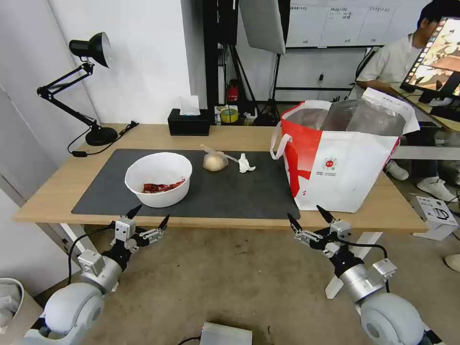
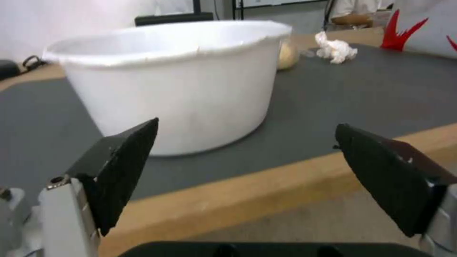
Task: Pick up the trash from the table and place it into the takeout bag.
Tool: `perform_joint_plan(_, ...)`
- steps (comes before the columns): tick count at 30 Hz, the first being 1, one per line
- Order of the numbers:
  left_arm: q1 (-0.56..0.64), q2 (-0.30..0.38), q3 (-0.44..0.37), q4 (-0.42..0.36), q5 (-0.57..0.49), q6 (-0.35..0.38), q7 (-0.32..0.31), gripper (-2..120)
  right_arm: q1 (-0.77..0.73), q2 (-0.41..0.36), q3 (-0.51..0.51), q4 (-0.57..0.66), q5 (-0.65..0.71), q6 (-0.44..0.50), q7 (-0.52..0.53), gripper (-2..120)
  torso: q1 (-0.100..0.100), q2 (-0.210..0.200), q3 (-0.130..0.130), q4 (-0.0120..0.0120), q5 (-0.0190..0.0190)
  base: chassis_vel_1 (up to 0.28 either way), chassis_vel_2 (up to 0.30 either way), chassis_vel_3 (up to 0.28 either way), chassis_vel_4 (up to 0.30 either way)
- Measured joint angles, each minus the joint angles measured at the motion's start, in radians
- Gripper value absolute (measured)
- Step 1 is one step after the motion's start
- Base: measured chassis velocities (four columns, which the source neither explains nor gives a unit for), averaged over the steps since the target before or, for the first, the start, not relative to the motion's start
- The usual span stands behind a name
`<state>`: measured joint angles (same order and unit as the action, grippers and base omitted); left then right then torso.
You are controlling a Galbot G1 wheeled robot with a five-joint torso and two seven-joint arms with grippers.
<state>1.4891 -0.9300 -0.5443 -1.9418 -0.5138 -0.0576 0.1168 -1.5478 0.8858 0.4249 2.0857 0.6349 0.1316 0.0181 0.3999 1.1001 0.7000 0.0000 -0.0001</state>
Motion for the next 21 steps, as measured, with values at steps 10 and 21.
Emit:
perform_joint_plan(10,0.01,-0.005,-0.012,0.024,0.009,-0.02,0.009,100,-0.015,0.029,-0.006,-0.008,-0.004,0.0,0.001,100,0.0,0.0,0.0,0.0,0.0002,0.0,0.0,0.0,0.0)
perform_joint_plan(21,0.029,-0.02,-0.017,0.016,0.034,-0.031,0.013,100,0.008,0.047,-0.033,-0.01,0.0,-0.026,0.005,100,0.0,0.0,0.0,0.0,0.0002,0.0,0.0,0.0,0.0)
